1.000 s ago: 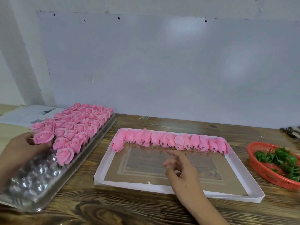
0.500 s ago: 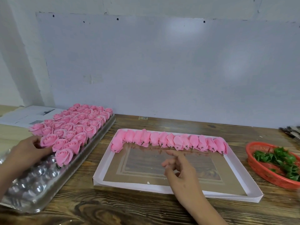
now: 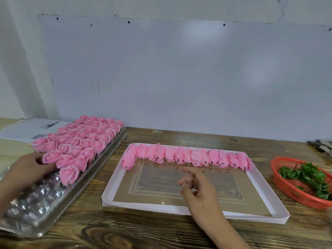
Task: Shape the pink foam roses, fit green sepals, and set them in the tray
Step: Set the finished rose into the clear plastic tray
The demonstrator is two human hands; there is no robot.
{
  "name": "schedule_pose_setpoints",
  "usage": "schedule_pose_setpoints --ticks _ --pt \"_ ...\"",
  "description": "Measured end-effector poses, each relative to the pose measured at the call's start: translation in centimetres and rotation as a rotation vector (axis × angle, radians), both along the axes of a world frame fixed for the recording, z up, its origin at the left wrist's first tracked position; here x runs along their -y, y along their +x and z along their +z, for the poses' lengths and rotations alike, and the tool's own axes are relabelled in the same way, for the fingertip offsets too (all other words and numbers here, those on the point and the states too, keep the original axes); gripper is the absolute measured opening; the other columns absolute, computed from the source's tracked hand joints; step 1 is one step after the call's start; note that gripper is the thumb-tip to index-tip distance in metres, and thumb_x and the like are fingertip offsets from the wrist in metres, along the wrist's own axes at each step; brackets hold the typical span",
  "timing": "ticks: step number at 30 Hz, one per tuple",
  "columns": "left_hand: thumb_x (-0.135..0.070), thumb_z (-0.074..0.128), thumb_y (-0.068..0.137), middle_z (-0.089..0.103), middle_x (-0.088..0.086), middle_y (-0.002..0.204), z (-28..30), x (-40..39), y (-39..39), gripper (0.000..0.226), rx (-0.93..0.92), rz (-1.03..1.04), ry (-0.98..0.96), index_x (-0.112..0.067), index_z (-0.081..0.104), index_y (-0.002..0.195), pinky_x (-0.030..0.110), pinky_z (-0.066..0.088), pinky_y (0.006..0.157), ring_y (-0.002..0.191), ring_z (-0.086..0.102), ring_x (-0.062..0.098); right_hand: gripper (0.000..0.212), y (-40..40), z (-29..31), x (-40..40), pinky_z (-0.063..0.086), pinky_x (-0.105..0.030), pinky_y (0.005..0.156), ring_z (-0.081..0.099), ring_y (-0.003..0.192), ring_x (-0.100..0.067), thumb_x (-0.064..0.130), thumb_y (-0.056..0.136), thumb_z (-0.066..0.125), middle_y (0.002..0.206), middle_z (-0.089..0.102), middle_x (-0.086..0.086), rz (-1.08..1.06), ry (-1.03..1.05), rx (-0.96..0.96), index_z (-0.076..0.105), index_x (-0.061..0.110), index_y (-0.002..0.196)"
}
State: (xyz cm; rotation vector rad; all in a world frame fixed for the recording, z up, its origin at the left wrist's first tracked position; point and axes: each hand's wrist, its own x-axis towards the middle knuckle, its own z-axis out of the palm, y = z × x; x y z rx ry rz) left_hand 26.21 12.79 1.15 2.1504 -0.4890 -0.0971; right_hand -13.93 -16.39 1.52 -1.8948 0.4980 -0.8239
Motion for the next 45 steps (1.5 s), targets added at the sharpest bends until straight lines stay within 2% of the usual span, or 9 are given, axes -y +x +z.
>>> schedule_pose_setpoints --ticks 4,9,14,17,21,25,29,37,45 --pt "-0.043 0.092 0.065 0.073 0.006 0.060 0.0 -0.1 1.1 0.032 0.040 0.062 0.081 -0.018 0.075 0.076 0.046 0.059 0.059 0.054 0.070 0.033 0.045 0.0 0.0 0.0 0.043 -0.011 0.070 0.063 0.085 -0.008 -0.002 0.090 0.054 0.091 0.067 0.016 -0.003 -0.010 -0.003 0.057 0.036 0.113" --pt "-0.037 0.097 0.058 0.070 0.009 0.058 -0.1 -0.2 4.1 0.035 0.048 0.083 0.213 -0.012 0.074 0.065 0.046 0.058 0.061 0.055 0.069 0.032 0.044 0.0 0.0 0.1 0.043 -0.012 0.069 0.063 0.085 -0.008 -0.001 0.091 0.054 0.091 0.067 0.017 -0.006 -0.018 -0.005 0.057 0.038 0.112" --pt "-0.025 0.099 0.055 0.076 0.014 0.079 -0.4 -0.5 6.1 0.036 -0.023 0.027 0.205 -0.016 0.075 0.080 0.048 0.057 0.071 0.071 0.072 0.036 0.044 0.1 -0.1 0.1 0.043 -0.012 0.068 0.063 0.085 -0.009 0.000 0.091 0.055 0.092 0.067 0.017 -0.006 -0.012 -0.009 0.057 0.038 0.113" --pt "-0.015 0.097 0.053 0.071 0.020 0.095 -0.7 -0.4 6.7 0.050 0.021 0.030 0.193 -0.014 0.071 0.096 0.050 0.051 0.079 0.084 0.066 0.038 0.043 0.0 -0.1 0.1 0.043 -0.012 0.068 0.062 0.084 -0.009 0.000 0.091 0.055 0.091 0.067 0.017 -0.010 -0.016 -0.005 0.057 0.036 0.113" --pt "-0.022 0.101 0.046 0.073 0.008 0.090 -0.9 -0.8 6.5 0.061 0.061 0.076 0.153 -0.028 0.073 0.099 0.041 0.054 0.065 0.075 0.070 0.028 0.042 0.1 0.0 0.1 0.043 -0.012 0.067 0.062 0.083 -0.009 -0.001 0.091 0.055 0.091 0.067 0.017 -0.006 -0.007 0.000 0.058 0.036 0.112" --pt "-0.025 0.100 0.045 0.072 0.011 0.090 -0.9 -0.6 6.1 0.060 0.071 0.085 0.141 -0.028 0.072 0.099 0.045 0.057 0.072 0.078 0.069 0.031 0.043 0.1 -0.1 0.1 0.043 -0.012 0.065 0.062 0.081 -0.010 -0.003 0.090 0.054 0.090 0.067 0.016 -0.003 0.001 0.007 0.058 0.035 0.112" --pt "-0.028 0.101 0.044 0.072 0.009 0.088 -1.4 -0.7 5.8 0.063 0.055 0.109 0.143 -0.033 0.071 0.099 0.043 0.060 0.069 0.074 0.071 0.031 0.043 0.1 -0.2 0.1 0.042 -0.012 0.065 0.062 0.080 -0.010 -0.002 0.091 0.054 0.090 0.067 0.016 0.000 0.004 0.004 0.058 0.034 0.112" --pt "-0.028 0.099 0.043 0.072 0.008 0.087 -1.0 -0.4 5.5 0.064 0.061 0.112 0.206 -0.030 0.069 0.099 0.042 0.058 0.077 0.077 0.070 0.029 0.043 0.1 -0.4 0.3 0.042 -0.012 0.066 0.063 0.082 -0.011 -0.001 0.091 0.055 0.091 0.067 0.015 -0.004 -0.008 0.009 0.057 0.036 0.113" --pt "-0.031 0.099 0.050 0.069 0.013 0.098 0.1 0.3 3.4 0.069 0.074 0.119 0.262 -0.019 0.069 0.111 0.042 0.056 0.075 0.080 0.066 0.028 0.046 0.2 -0.6 0.4 0.043 -0.012 0.065 0.063 0.079 -0.012 0.000 0.090 0.055 0.091 0.068 0.015 -0.016 -0.025 0.007 0.056 0.041 0.111"
